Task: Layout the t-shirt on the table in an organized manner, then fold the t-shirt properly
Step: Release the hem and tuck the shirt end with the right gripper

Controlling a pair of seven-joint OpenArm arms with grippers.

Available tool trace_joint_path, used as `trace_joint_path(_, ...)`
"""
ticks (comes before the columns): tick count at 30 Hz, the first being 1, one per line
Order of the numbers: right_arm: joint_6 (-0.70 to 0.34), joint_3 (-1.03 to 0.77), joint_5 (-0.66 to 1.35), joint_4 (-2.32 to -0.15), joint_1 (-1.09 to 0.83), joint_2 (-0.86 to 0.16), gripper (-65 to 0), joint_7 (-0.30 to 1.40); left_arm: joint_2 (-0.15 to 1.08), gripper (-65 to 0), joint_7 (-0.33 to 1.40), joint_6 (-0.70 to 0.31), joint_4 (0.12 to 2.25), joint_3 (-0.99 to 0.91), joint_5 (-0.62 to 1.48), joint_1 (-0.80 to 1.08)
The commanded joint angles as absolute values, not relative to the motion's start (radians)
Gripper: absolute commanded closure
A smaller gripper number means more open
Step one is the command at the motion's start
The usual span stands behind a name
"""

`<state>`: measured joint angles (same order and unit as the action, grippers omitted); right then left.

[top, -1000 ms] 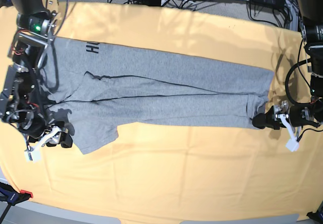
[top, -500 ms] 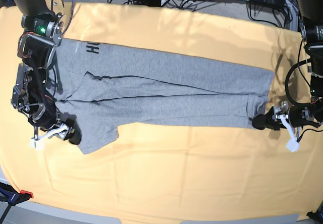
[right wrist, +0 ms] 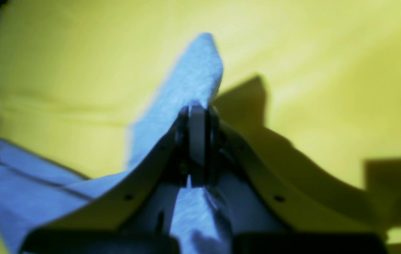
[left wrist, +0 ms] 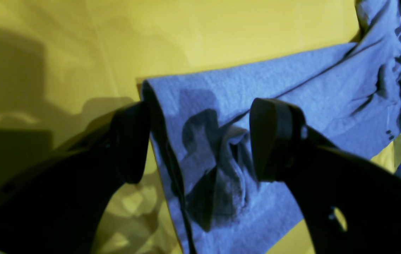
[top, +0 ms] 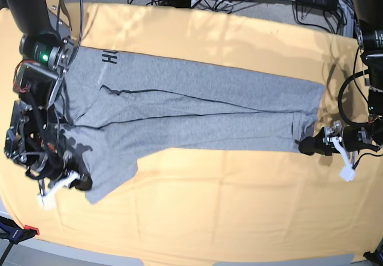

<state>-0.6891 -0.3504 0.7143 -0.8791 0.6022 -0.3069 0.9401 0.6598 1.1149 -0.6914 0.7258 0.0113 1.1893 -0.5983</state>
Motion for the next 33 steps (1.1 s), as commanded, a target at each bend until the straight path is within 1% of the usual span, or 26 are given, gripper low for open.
trace_joint_path(1,-0.698,-0.353,0.773,-0.914,0.631,-0.319,0.0,0.960,0.678,-44.5,1.094,-0.698,0.739,0.004,1.217,-0.627)
trace_joint_path(4,-0.698,-0.353,0.910,-0.973,0.608,-0.319,0.0,1.075,0.678,-44.5,1.091,-0.698,0.739,0.004,1.216,-0.627)
trace_joint_path(7,-0.698,-0.353,0.995,-1.056,0.544,-0.319,0.0,1.136,0.679,-44.5,1.088,-0.698,0.739,0.004,1.216,-0.627)
trace_joint_path(14,-0.698,-0.353,1.026,-1.392,0.293,-0.338,0.0,1.149,0.678,-44.5,1.082,-0.698,0.739,0.004,1.217,-0.627)
trace_joint_path(19,-0.698,-0.353,1.059,-1.641,0.113,-0.376,0.0,1.150,0.679,-44.5,1.069,-0.698,0.739,0.004,1.216,-0.627)
trace_joint_path(22,-0.698,-0.353,1.059,-1.753,0.025,-0.402,0.0,1.152,0.679,-44.5,1.069,-0.698,0.739,0.004,1.216,-0.627)
trace_joint_path(28,-0.698,-0.353,1.059,-1.881,-0.090,-0.423,0.0,1.191,0.679,-44.5,1.069,-0.698,0.739,0.004,1.216,-0.627)
trace_joint_path(31,-0.698,-0.353,1.058,-1.897,-0.118,-0.433,0.0,1.200,0.679,-44.5,1.069,-0.698,0.739,0.004,1.216,-0.627)
trace_joint_path(33,-0.698,-0.353,1.054,-1.897,-0.121,-0.440,0.0,1.250,0.682,-44.5,1.069,-0.698,0.739,0.004,1.216,-0.627)
